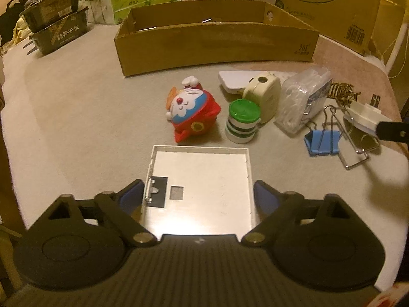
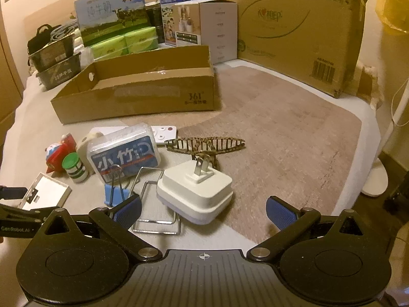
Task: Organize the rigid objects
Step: 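Grasp the white plate with the left tool while the right tool grasps the white plug adapter, then carry both items into the cardboard tray and open both tools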
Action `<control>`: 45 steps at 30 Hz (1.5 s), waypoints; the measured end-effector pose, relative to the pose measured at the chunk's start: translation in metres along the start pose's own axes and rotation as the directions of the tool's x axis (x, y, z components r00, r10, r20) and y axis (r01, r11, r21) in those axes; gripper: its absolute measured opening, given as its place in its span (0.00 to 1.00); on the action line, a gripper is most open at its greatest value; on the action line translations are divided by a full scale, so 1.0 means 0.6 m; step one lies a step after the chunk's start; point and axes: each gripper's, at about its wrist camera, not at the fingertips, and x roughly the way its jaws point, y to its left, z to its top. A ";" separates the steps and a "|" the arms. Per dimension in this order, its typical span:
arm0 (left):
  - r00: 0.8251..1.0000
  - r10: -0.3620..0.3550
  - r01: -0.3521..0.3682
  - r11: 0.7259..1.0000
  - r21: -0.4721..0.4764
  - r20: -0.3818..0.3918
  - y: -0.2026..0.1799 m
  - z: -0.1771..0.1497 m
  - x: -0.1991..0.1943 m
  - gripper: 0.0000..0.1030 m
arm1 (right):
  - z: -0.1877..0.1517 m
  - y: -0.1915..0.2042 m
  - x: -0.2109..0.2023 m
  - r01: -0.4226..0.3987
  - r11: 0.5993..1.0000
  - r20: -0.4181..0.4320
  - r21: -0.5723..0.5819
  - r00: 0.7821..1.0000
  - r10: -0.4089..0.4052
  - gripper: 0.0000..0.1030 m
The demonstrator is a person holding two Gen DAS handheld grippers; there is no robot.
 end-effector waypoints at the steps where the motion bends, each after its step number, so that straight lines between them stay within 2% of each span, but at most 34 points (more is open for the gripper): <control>1: 1.000 0.002 -0.002 1.000 0.000 0.000 -0.002 0.001 -0.001 0.84 | 0.002 -0.002 0.004 -0.003 1.000 -0.001 0.007 1.000 0.003 1.00; 13: 1.000 0.005 -0.005 0.999 -0.037 0.003 -0.006 0.001 -0.011 0.84 | 0.016 -0.021 0.058 -0.059 0.997 -0.023 0.042 0.998 0.060 0.99; 17: 1.000 0.003 -0.002 0.999 -0.038 0.010 -0.009 0.006 -0.016 0.84 | 0.015 -0.025 0.069 -0.076 0.997 -0.030 0.030 0.997 0.076 0.92; 22: 1.000 0.002 -0.002 0.999 -0.035 0.016 -0.014 0.011 -0.023 0.84 | 0.013 -0.039 0.074 -0.112 0.993 -0.028 0.043 0.993 0.113 0.88; 23: 1.000 0.003 -0.002 0.999 -0.033 0.016 -0.015 0.012 -0.023 0.84 | 0.012 -0.040 0.074 -0.122 0.991 -0.027 0.045 0.992 0.124 0.85; 24: 1.000 0.003 -0.002 1.000 -0.031 0.016 -0.017 0.013 -0.025 0.84 | 0.012 -0.042 0.074 -0.138 0.990 -0.025 0.044 0.990 0.139 0.77; 25: 1.000 0.003 -0.003 1.000 -0.031 0.019 -0.018 0.014 -0.027 0.84 | 0.012 -0.043 0.073 -0.154 0.987 -0.024 0.042 0.988 0.155 0.77; 34: 0.998 0.008 -0.005 0.999 -0.040 0.056 -0.020 0.024 -0.062 0.84 | 0.015 -0.035 0.028 -0.108 0.994 0.038 0.010 0.993 0.108 0.77; 41: 0.994 0.014 -0.010 0.999 -0.044 0.106 -0.015 0.063 -0.086 0.84 | 0.046 -0.022 -0.006 -0.115 0.993 0.090 -0.011 0.989 0.116 0.77; 45: 0.988 0.016 -0.008 0.998 -0.055 0.150 -0.002 0.113 -0.091 0.84 | 0.083 -0.008 -0.003 -0.135 0.990 0.115 -0.043 0.984 0.139 0.77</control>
